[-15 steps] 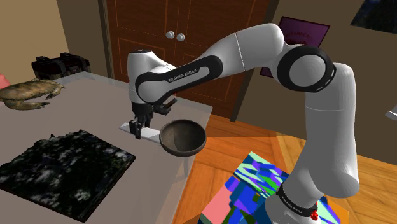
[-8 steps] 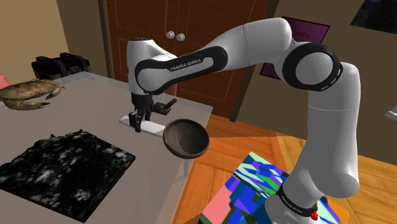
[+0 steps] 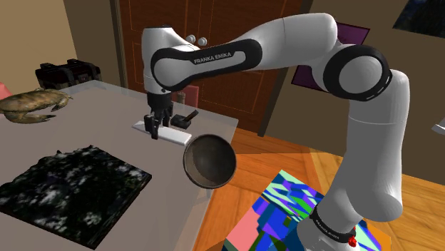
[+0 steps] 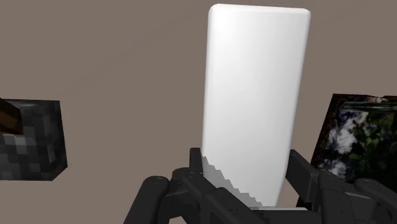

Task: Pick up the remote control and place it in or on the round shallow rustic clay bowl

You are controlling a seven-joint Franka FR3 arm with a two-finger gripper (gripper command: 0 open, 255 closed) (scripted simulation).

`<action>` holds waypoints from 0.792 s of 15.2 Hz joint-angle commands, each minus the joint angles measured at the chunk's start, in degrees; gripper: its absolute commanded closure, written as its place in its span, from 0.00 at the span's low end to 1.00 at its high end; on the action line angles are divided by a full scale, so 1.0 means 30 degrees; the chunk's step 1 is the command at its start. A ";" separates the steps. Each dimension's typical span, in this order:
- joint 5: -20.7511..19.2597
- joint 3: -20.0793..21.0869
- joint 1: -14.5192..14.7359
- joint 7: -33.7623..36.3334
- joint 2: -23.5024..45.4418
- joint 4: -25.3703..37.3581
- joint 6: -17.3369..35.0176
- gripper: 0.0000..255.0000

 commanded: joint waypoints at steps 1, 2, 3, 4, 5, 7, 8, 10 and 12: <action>0.0030 0.0015 0.0013 -0.0032 -0.0049 0.0491 -0.0542 1.00; 0.0047 0.0023 0.0016 -0.0047 -0.0100 0.0674 -0.0775 1.00; 0.0064 0.0031 0.0019 -0.0060 -0.0148 0.0863 -0.1010 1.00; 0.0079 0.0038 0.0023 -0.0073 -0.0192 0.1057 -0.1246 1.00; 0.0093 0.0046 0.0028 -0.0085 -0.0231 0.1258 -0.1484 1.00; 0.0118 0.0059 0.0040 -0.0109 -0.0297 0.1677 -0.1967 1.00; 0.0128 0.0065 0.0048 -0.0120 -0.0323 0.1896 -0.2211 1.00; 0.0145 0.0076 0.0065 -0.0140 -0.0361 0.2355 -0.2706 1.00; 0.0157 0.0087 0.0086 -0.0158 -0.0381 0.2841 -0.3210 1.00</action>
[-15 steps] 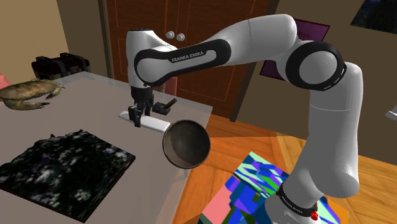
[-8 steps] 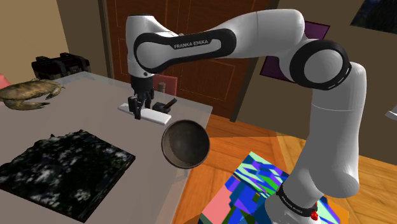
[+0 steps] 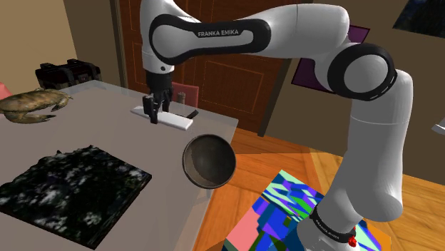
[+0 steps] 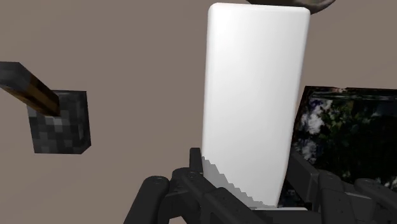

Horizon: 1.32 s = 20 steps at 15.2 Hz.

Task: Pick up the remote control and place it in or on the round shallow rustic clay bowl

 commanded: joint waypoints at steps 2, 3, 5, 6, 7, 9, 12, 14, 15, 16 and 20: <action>0.0008 0.0015 0.0044 -0.0019 0.0020 0.0809 -0.0792 1.00; 0.0010 0.0017 0.0049 -0.0023 0.0017 0.0911 -0.0896 1.00; 0.0403 0.0080 -0.0307 -0.0190 -0.1847 -0.1747 -0.0059 1.00; 0.0604 0.0099 -0.0459 -0.0295 -0.2733 -0.2959 0.0292 1.00; 0.0806 0.0108 -0.0593 -0.0411 -0.3595 -0.4107 0.0605 1.00; 0.1215 0.0089 -0.0802 -0.0674 -0.5266 -0.6246 0.1126 1.00; 0.1815 -0.0009 -0.0999 -0.1119 -0.7688 -0.9143 0.1676 1.00; 0.2194 -0.0116 -0.1058 -0.1432 -0.9271 -1.0909 0.1900 1.00; 0.2373 -0.0181 -0.1068 -0.1591 -1.0059 -1.1750 0.1971 1.00; 0.2544 -0.0254 -0.1066 -0.1748 -1.0845 -1.2565 0.2016 1.00; 0.2789 -0.0377 -0.1014 -0.1978 -1.2010 -1.4247 0.2549 1.00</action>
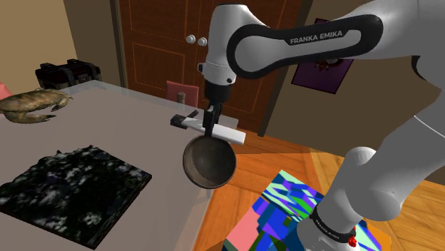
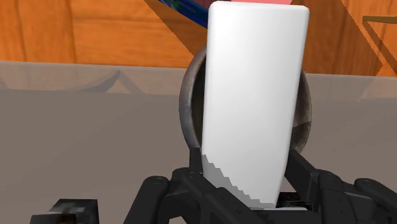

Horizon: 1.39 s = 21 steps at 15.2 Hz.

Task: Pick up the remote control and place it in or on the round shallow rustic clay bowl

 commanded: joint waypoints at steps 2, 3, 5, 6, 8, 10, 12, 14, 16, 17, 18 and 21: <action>0.0017 -0.0003 0.0000 -0.0039 -0.0010 -0.0733 0.0729 1.00; 0.0012 0.0010 0.0002 -0.0030 0.0051 -0.0934 0.0990 1.00; -0.0002 0.0037 0.0006 -0.0011 0.0186 -0.1325 0.1513 1.00; -0.0010 0.0050 0.0007 0.0000 0.0260 -0.1515 0.1776 1.00; -0.0030 0.0075 0.0013 0.0025 0.0422 -0.1883 0.2303 1.00; -0.0058 0.0092 0.0025 0.0055 0.0602 -0.2235 0.2832 1.00; -0.0084 0.0105 0.0037 0.0083 0.0768 -0.2529 0.3289 1.00; -0.0085 0.0106 0.0037 0.0084 0.0772 -0.2527 0.3291 1.00; -0.0085 0.0106 0.0036 0.0084 0.0772 -0.2527 0.3291 1.00; -0.0085 0.0106 0.0036 0.0083 0.0772 -0.2527 0.3291 1.00; -0.0085 0.0106 0.0036 0.0083 0.0772 -0.2527 0.3291 1.00; -0.0085 0.0106 0.0036 0.0083 0.0772 -0.2527 0.3291 0.00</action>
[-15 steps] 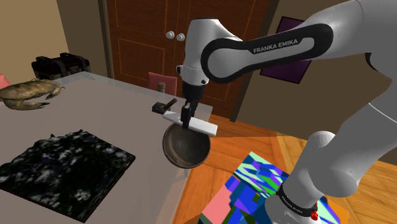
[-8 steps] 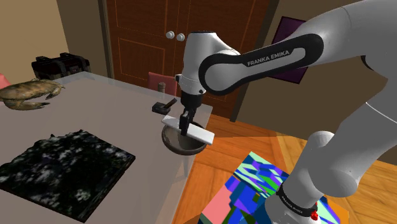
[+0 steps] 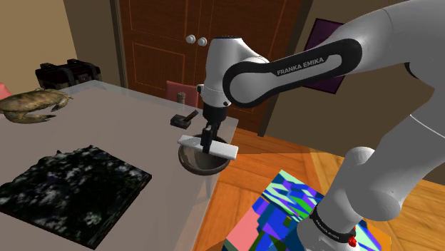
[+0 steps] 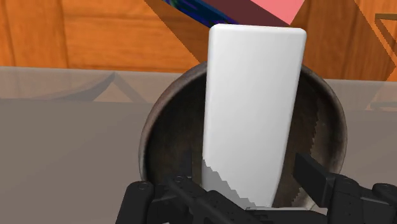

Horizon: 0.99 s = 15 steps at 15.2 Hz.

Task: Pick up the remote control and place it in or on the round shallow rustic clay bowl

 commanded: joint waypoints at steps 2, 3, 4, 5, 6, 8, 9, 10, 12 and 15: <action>0.0000 0.0000 0.0000 0.0000 0.0000 0.0000 0.0001 0.00; 0.0000 0.0000 0.0000 0.0000 0.0000 0.0000 0.0001 0.00; 0.0000 0.0000 0.0000 0.0000 0.0000 0.0000 0.0001 0.00; 0.0035 -0.0032 0.0001 -0.0033 -0.0236 0.0432 -0.0664 0.00; 0.0062 -0.0063 0.0000 -0.0060 -0.0444 0.0888 -0.1324 0.00; 0.0093 -0.0117 -0.0006 -0.0097 -0.0745 0.1764 -0.2496 0.00; 0.0093 -0.0117 -0.0006 -0.0097 -0.0745 0.1764 -0.2496 0.00; 0.0095 -0.0118 -0.0005 -0.0097 -0.0748 0.1760 -0.2496 0.00; 0.0093 -0.0118 -0.0005 -0.0097 -0.0745 0.1764 -0.2496 0.00; 0.0093 -0.0118 -0.0005 -0.0097 -0.0745 0.1764 -0.2496 0.00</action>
